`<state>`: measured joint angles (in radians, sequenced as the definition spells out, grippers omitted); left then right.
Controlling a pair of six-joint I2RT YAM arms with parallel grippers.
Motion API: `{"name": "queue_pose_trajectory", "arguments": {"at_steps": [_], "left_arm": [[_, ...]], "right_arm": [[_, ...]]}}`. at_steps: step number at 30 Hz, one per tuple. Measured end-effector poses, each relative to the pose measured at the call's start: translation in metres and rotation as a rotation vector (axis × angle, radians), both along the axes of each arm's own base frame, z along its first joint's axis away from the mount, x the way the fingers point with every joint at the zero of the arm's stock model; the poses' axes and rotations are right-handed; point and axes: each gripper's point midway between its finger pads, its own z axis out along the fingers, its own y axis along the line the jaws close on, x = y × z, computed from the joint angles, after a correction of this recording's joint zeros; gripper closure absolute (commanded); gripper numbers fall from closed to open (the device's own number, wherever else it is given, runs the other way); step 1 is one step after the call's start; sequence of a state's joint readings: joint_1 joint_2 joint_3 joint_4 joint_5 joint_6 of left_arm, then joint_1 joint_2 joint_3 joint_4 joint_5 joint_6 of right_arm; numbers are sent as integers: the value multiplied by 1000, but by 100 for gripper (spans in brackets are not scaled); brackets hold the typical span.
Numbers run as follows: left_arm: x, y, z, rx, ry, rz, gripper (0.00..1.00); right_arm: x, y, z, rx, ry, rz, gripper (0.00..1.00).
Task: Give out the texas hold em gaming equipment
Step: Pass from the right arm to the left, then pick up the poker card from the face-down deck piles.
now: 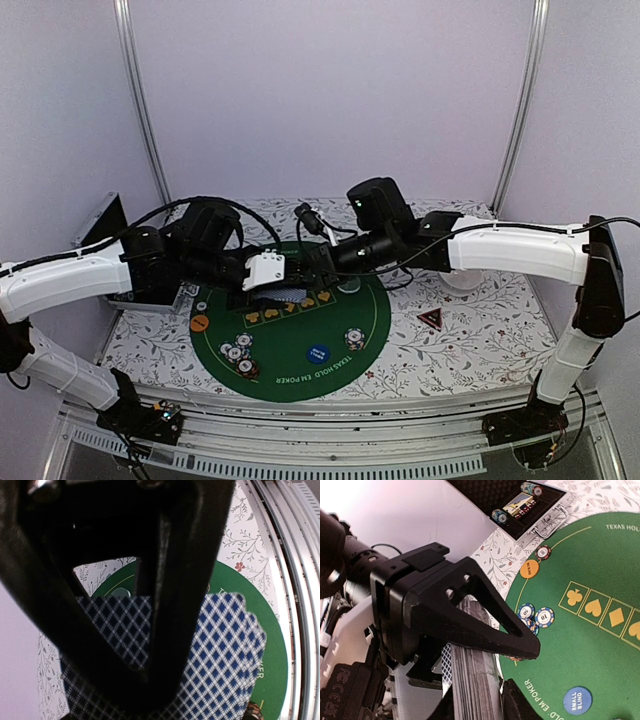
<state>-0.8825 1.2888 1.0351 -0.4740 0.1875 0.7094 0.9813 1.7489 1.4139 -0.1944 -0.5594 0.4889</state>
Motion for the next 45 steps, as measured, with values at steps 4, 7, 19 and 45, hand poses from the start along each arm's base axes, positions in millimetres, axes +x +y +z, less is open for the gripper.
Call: {"name": "queue_pose_trajectory", "arguments": {"at_steps": [4,7,19,45], "left_arm": [[4,1,4,-5,-22,10,59],[4,1,6,-10,-30,13,60],[4,2,5,-10,-37,15,60],[9,6,1,5,-44,37,60]], "right_arm": [[4,-3,4,-2,-5,-31,51],[8,-7,2,-17,-7,-61,46],[10,-30,3,-70,-21,-139,43],[2,-36,4,-93,-7,-112,98]]}}
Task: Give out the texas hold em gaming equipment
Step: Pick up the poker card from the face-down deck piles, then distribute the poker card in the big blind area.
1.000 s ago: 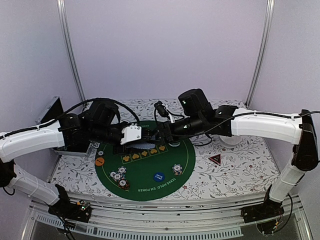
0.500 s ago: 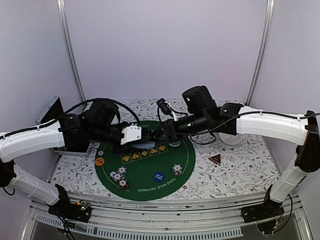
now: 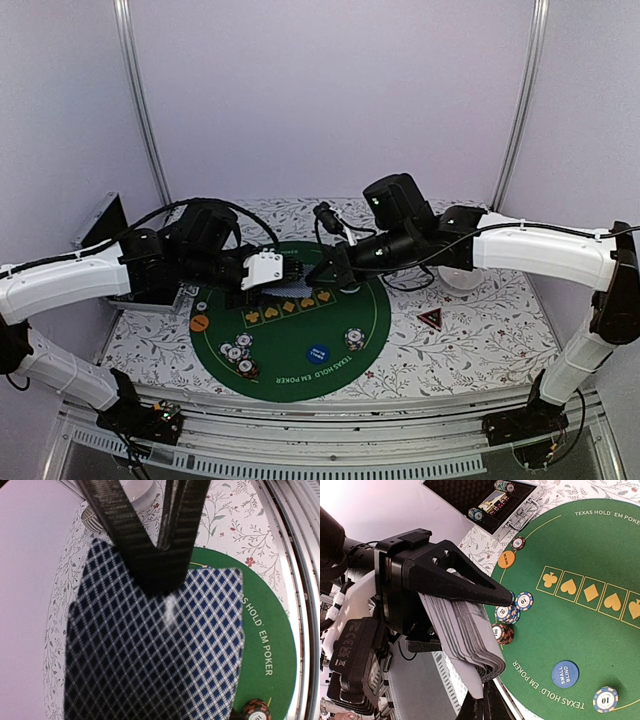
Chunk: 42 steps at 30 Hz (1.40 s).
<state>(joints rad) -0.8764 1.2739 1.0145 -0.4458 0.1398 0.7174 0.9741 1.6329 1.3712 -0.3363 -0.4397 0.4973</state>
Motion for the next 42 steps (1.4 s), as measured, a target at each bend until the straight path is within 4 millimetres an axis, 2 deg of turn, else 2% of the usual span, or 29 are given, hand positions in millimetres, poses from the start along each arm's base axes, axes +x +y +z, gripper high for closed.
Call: {"name": "queue_pose_trajectory", "arguments": {"at_steps": [9,20,28,33,42], "left_arm": [[0,-1,-1,1,2,-1,60],[2,-3,2,-12,-9,-1,60],[2,-3,2,-15,-5,0,59],[4,0,-1,-13,3,15,59],[13,7,-1,-18,15,64,59]], "right_arm": [[-4,1,6,20,1,20,98],[-9,-8,38,83,-47,20,98],[-7,-14,35,74,-59,8,98],[-1,-35,39,57,-80,-39,98],[21,-89,69,74,-164,-178,98]]}}
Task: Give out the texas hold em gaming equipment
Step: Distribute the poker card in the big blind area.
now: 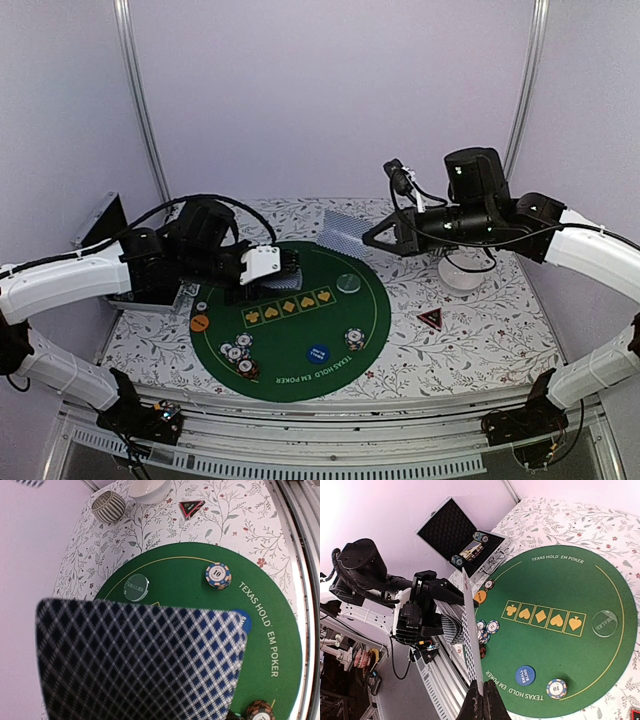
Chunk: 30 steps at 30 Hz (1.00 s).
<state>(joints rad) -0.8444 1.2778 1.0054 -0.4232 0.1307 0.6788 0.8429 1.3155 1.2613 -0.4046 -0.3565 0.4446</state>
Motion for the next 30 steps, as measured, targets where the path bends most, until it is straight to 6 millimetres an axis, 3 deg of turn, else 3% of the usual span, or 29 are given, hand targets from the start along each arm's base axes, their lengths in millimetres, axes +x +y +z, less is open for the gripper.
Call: {"name": "queue_pose_trajectory", "arguments": {"at_steps": [4,7,10,17,24,30], "left_arm": [[5,4,0,-5,10,37,59],[8,7,0,-9,21,73,59],[12,11,-1,-11,32,119,59],[18,27,10,-40,32,241,59],[22,43,16,-58,42,338,59],[19,49,18,-70,49,366,59]], "right_arm": [[15,-21,-8,-37,-4,-56,98],[29,-38,-25,-102,6,-107,98],[37,-40,-47,-182,28,-102,98],[63,0,-100,-306,75,51,98],[81,43,-119,-294,73,214,98],[73,58,-142,-315,92,334,98]]}}
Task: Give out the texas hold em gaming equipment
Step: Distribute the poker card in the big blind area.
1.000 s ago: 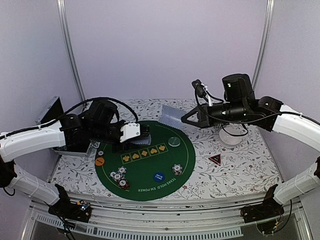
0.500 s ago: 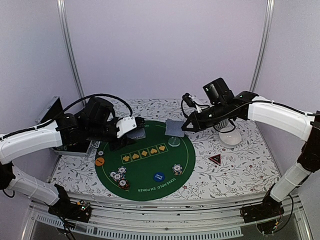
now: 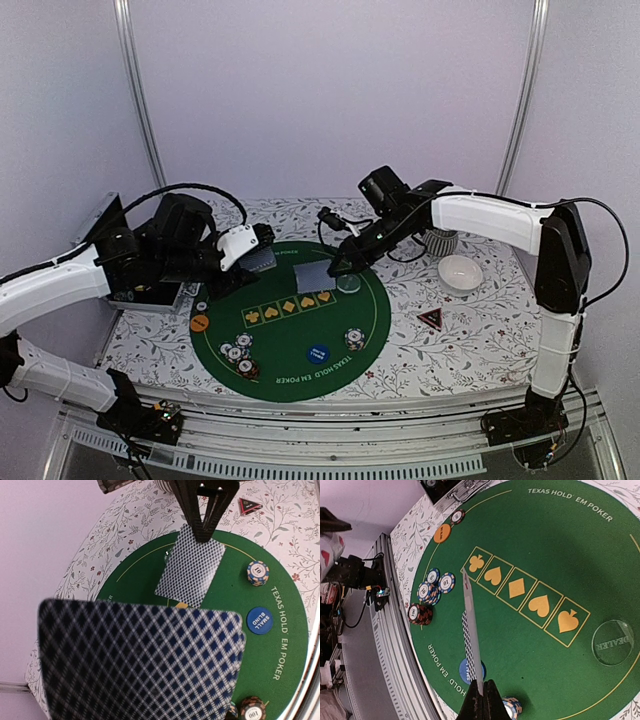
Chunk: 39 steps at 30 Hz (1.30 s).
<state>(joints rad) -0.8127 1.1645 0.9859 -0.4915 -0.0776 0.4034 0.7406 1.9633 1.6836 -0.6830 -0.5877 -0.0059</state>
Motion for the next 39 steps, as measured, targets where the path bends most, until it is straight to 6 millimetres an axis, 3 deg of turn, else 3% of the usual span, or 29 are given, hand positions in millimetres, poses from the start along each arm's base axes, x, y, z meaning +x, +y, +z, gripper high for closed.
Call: {"name": "queue_pose_trajectory", "arguments": {"at_steps": [11,19,23,30,39], "left_arm": [[3,4,0,-4,4,13,59],[4,10,-1,-6,5,26,59],[4,12,-1,-6,5,30,59],[5,14,0,-7,3,34,59],[10,22,0,4,-4,63,59]], "right_arm": [[-52,20,-12,6,61,157,98],[-62,30,-31,-7,114,181,98],[-64,32,-31,-7,122,179,98],[-61,56,-31,45,137,151,98],[-19,126,-66,160,235,15,98]]}}
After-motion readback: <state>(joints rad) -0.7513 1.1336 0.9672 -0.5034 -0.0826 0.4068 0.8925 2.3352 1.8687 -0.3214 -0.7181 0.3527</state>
